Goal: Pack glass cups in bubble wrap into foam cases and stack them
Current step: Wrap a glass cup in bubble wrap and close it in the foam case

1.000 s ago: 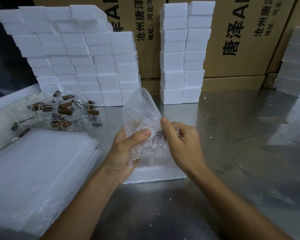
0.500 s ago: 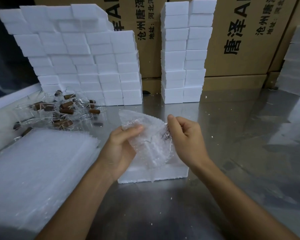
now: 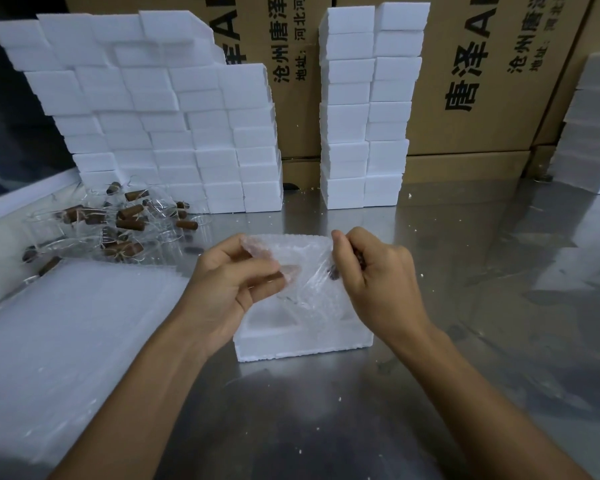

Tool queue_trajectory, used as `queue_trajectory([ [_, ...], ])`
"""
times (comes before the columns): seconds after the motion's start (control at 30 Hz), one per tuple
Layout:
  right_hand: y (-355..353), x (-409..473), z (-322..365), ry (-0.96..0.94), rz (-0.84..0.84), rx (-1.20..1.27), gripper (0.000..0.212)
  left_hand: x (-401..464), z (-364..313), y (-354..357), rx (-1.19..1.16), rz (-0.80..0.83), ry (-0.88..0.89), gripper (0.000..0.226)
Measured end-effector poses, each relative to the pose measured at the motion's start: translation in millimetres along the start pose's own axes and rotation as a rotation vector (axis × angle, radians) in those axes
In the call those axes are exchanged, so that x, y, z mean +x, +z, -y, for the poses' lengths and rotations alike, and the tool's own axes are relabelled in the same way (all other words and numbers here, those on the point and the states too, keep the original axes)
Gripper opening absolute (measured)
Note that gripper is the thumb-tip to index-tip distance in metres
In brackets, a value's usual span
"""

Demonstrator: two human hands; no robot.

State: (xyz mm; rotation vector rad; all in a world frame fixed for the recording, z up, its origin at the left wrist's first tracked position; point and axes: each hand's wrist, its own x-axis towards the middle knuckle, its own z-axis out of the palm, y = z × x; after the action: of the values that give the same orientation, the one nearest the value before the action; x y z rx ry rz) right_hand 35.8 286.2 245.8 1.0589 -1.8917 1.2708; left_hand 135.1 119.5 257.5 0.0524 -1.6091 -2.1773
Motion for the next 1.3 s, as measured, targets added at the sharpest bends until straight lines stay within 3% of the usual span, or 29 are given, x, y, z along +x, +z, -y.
queue_trajectory([
  [0.07,2,-1,1,-0.016,-0.029,0.003,0.039,-2,3,6,0.162,-0.005,0.059,0.028],
  [0.17,4,-4,2,-0.03,-0.064,0.004,0.039,-9,5,21,0.351,0.036,0.189,0.009],
  [0.27,5,-5,3,-0.04,-0.097,0.016,0.04,-10,9,27,0.472,-0.052,0.282,0.031],
  [0.37,5,-5,6,-0.05,-0.136,0.038,0.039,-11,8,29,0.475,-0.116,0.289,0.014],
  [0.5,6,-5,7,-0.036,-0.175,0.075,0.037,-10,7,26,0.605,-0.18,0.382,0.015],
  [0.6,6,-5,8,-0.063,-0.199,0.062,0.037,-11,6,24,0.803,-0.094,0.429,0.035],
  [0.7,6,-4,8,-0.061,-0.231,0.067,0.037,-11,9,23,0.941,0.031,0.427,0.022],
  [0.8,5,-3,9,-0.059,-0.253,0.066,0.036,-19,14,28,0.974,0.207,0.382,0.025],
  [0.87,4,-2,8,-0.05,-0.271,0.067,0.038,-25,17,30,0.915,0.23,0.43,0.027],
  [0.93,2,-1,7,-0.041,-0.283,0.064,0.039,-27,16,33,0.807,0.254,0.329,0.031],
  [1.0,3,-3,5,-0.014,-0.275,0.083,0.039,-22,19,34,0.952,0.292,0.311,0.036],
  [1.1,7,-6,6,0.068,-0.243,0.15,0.039,-18,21,37,1.233,0.185,0.538,0.044],
  [1.2,6,-5,6,0.222,-0.234,0.28,0.039,-17,21,39,1.033,-0.081,0.77,0.028],
  [1.23,6,-3,8,0.274,-0.219,0.354,0.039,-17,22,40,0.946,-0.159,0.775,0.031],
  [1.3,5,-2,14,0.342,-0.148,0.522,0.04,-18,20,42,0.762,-0.162,0.683,0.037],
])
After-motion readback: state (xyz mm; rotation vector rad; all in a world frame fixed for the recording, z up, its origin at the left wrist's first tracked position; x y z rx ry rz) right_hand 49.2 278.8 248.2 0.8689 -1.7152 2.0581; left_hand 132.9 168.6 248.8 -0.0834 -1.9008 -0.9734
